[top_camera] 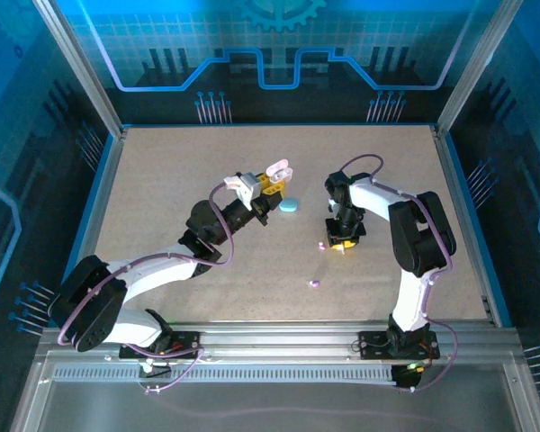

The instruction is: Insert the wireless bluetooth earbuds into the charging case

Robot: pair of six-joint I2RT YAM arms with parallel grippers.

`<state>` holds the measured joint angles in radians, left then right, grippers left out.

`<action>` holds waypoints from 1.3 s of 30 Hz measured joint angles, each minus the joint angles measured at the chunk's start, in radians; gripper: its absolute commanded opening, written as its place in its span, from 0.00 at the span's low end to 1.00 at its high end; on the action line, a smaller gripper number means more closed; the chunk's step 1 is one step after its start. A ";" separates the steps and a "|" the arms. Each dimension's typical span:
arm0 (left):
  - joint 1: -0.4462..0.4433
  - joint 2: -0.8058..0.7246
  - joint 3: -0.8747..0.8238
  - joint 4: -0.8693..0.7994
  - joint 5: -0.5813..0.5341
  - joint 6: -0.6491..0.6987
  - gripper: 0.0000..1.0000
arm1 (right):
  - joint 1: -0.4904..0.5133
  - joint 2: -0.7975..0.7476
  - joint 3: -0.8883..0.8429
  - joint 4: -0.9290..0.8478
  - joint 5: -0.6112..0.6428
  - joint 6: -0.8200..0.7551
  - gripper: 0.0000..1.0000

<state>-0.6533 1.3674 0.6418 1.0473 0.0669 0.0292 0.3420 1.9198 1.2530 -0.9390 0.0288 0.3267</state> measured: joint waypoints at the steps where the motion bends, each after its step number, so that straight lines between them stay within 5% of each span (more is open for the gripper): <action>1: 0.000 0.000 0.000 -0.002 0.000 0.000 0.22 | 0.000 0.002 0.002 -0.002 0.000 0.000 0.34; 19: 0.000 0.000 0.000 -0.005 0.000 0.000 0.22 | 0.002 -0.009 0.007 -0.006 0.002 0.002 0.30; 31: 0.000 0.045 0.008 -0.005 0.005 -0.030 0.21 | 0.027 -0.362 0.043 0.023 0.002 0.039 0.30; 39: -0.016 0.097 0.040 -0.004 0.019 -0.057 0.21 | 0.155 -0.557 0.177 0.093 0.065 0.050 0.30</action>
<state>-0.6689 1.4639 0.6819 1.0435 0.0860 -0.0280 0.4969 1.3624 1.4300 -0.8463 0.0937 0.3771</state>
